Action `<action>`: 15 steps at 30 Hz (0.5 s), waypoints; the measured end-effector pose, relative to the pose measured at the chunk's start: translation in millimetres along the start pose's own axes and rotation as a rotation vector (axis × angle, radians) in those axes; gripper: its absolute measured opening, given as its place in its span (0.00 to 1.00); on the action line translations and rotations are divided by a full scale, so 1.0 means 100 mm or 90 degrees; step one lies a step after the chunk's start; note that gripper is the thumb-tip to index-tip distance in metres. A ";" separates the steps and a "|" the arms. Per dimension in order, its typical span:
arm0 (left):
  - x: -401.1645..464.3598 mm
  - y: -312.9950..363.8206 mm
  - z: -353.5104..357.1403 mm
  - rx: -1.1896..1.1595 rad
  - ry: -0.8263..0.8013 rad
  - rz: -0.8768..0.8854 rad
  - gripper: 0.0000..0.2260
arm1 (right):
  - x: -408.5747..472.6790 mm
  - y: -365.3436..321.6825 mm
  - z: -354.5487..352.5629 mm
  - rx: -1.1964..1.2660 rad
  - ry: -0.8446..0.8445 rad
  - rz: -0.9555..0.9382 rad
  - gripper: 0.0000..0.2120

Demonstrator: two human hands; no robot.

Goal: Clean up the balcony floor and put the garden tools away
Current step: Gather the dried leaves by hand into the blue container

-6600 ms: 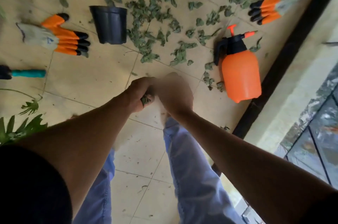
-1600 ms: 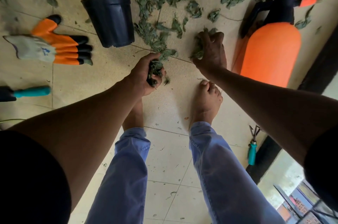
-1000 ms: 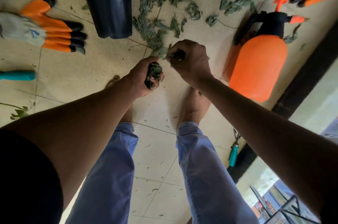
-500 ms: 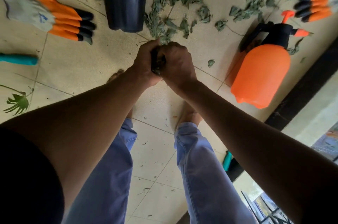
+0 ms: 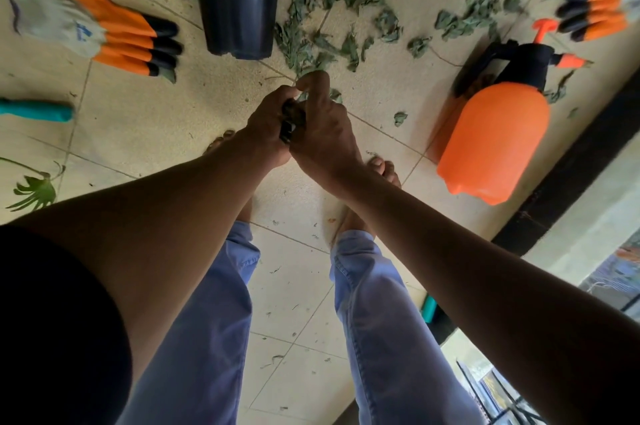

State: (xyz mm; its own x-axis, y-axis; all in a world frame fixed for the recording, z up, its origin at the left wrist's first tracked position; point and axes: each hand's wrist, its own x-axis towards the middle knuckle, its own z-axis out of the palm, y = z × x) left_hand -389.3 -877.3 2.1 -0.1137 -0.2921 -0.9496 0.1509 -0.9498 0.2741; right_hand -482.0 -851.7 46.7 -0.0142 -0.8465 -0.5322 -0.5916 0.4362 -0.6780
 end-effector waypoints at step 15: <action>-0.03 0.02 0.02 -0.203 -0.038 -0.077 0.21 | 0.00 0.08 -0.19 -0.005 0.053 -0.070 0.19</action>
State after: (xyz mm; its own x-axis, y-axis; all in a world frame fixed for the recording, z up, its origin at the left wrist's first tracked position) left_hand -390.4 -879.0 6.0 -0.2048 -0.1938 -0.9594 0.4311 -0.8979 0.0894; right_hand -502.3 -854.0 50.9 -0.0155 -0.9114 -0.4112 -0.5999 0.3375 -0.7254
